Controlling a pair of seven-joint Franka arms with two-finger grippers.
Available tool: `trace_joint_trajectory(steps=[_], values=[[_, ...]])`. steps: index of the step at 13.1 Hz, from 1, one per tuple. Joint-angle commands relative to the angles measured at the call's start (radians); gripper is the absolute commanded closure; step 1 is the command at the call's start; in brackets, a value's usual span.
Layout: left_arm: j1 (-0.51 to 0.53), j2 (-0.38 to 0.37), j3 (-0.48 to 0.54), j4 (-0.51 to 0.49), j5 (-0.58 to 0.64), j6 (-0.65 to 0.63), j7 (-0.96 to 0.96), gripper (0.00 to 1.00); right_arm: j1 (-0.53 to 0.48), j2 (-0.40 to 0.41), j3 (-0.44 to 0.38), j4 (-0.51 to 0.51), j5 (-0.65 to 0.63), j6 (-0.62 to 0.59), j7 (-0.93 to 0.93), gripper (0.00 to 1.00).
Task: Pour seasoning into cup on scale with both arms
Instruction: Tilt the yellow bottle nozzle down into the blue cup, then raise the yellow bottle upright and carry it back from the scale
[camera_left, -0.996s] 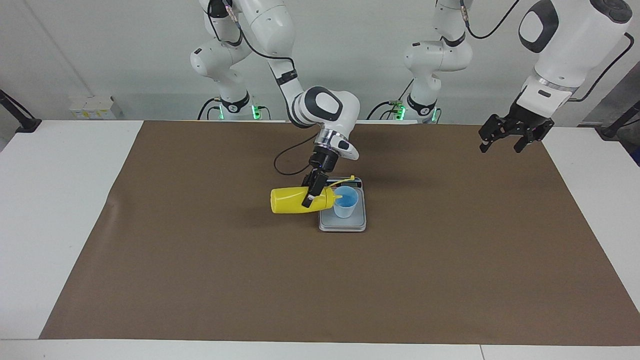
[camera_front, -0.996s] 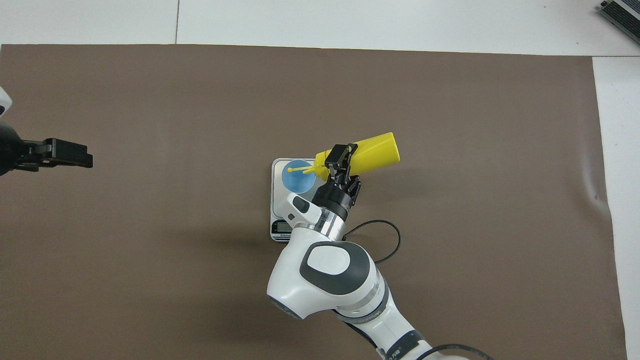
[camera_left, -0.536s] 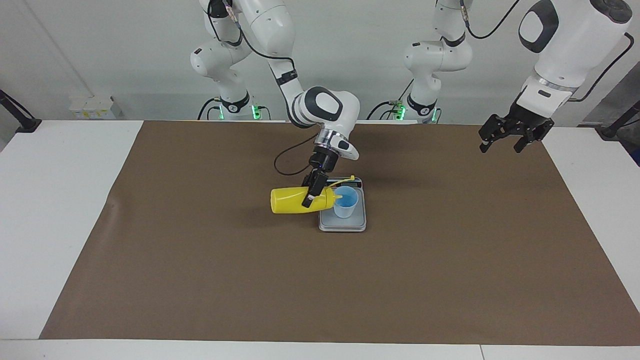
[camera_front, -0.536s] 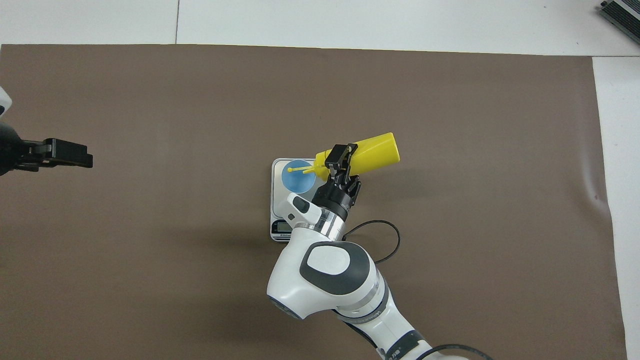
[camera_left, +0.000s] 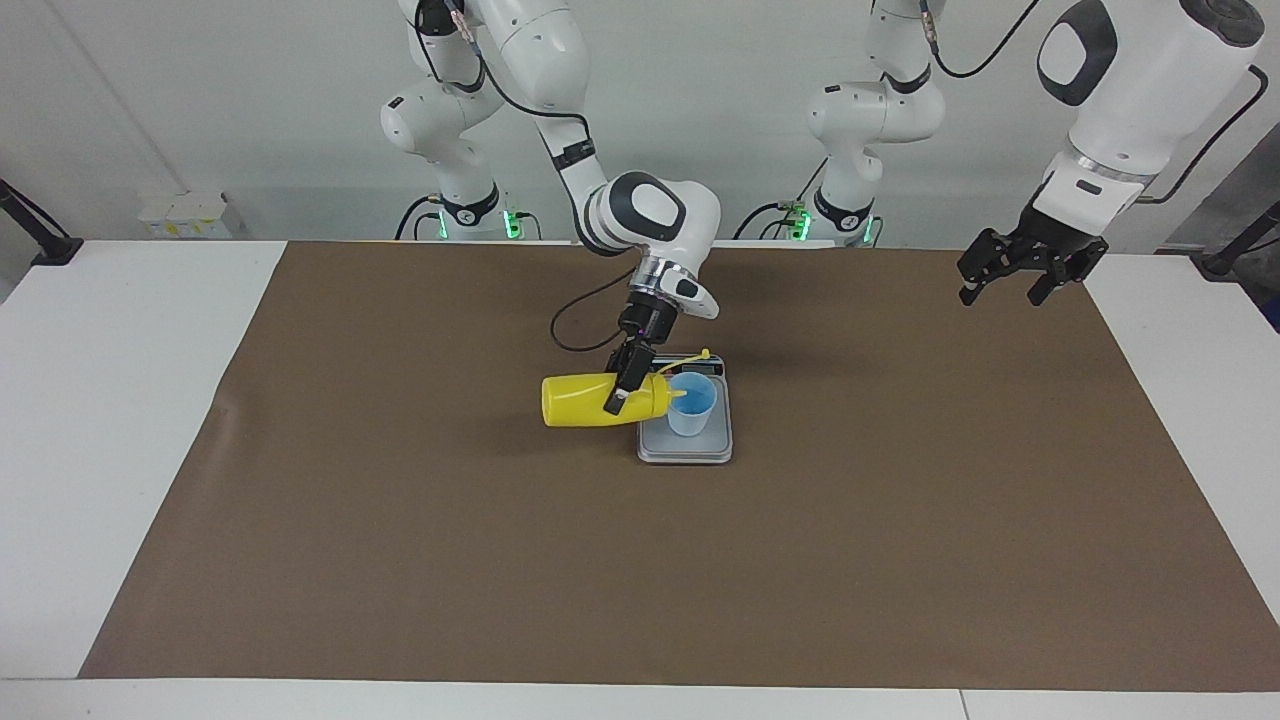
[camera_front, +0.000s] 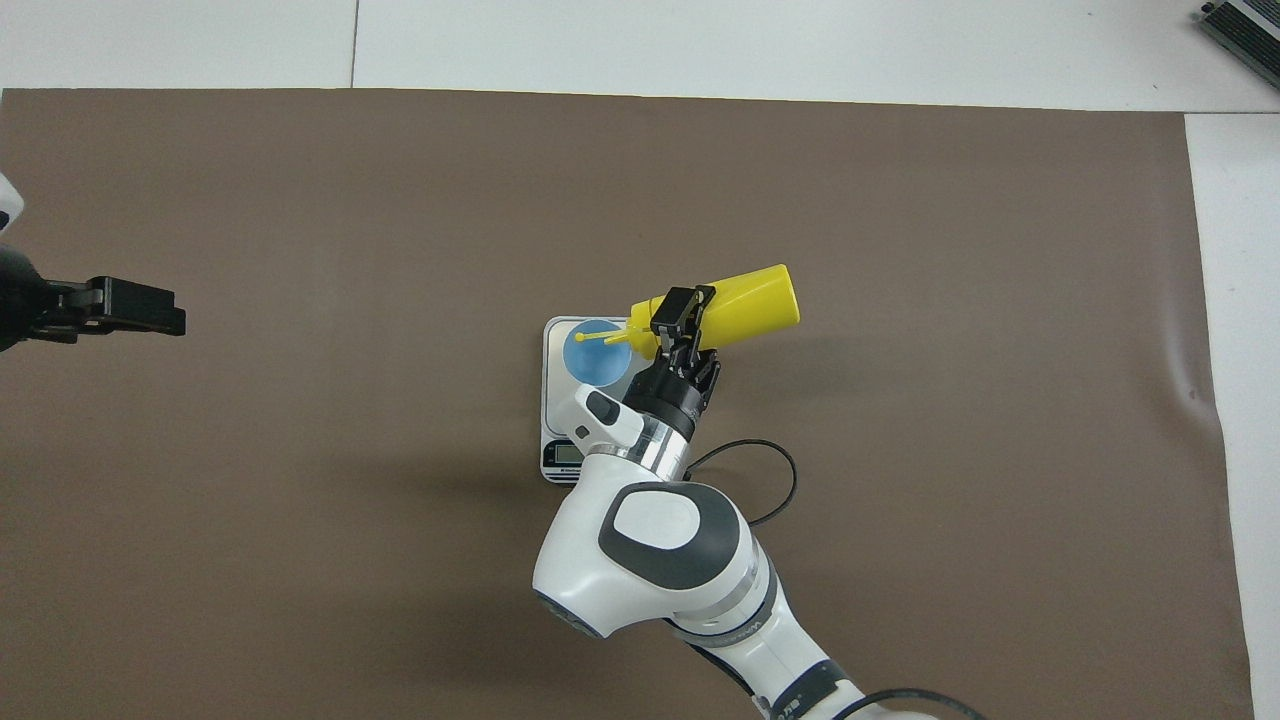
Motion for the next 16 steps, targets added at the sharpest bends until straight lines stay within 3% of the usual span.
trace_joint_trajectory(steps=[1,7,11,16], values=[[0.006,-0.009,0.000,-0.010,-0.009,-0.005,-0.003,0.00,-0.055,-0.070,0.007,-0.003,0.053,0.059,-0.011,0.91],[0.006,-0.009,0.000,-0.010,-0.009,-0.005,-0.003,0.00,-0.148,-0.177,0.007,-0.010,0.377,0.246,-0.008,0.91],[0.006,-0.009,0.000,-0.010,-0.007,-0.005,-0.003,0.00,-0.241,-0.190,0.007,-0.022,0.573,0.425,-0.012,0.91],[0.006,-0.009,0.000,-0.010,-0.007,-0.005,-0.003,0.00,-0.385,-0.233,0.007,-0.163,0.584,0.747,-0.002,0.90]])
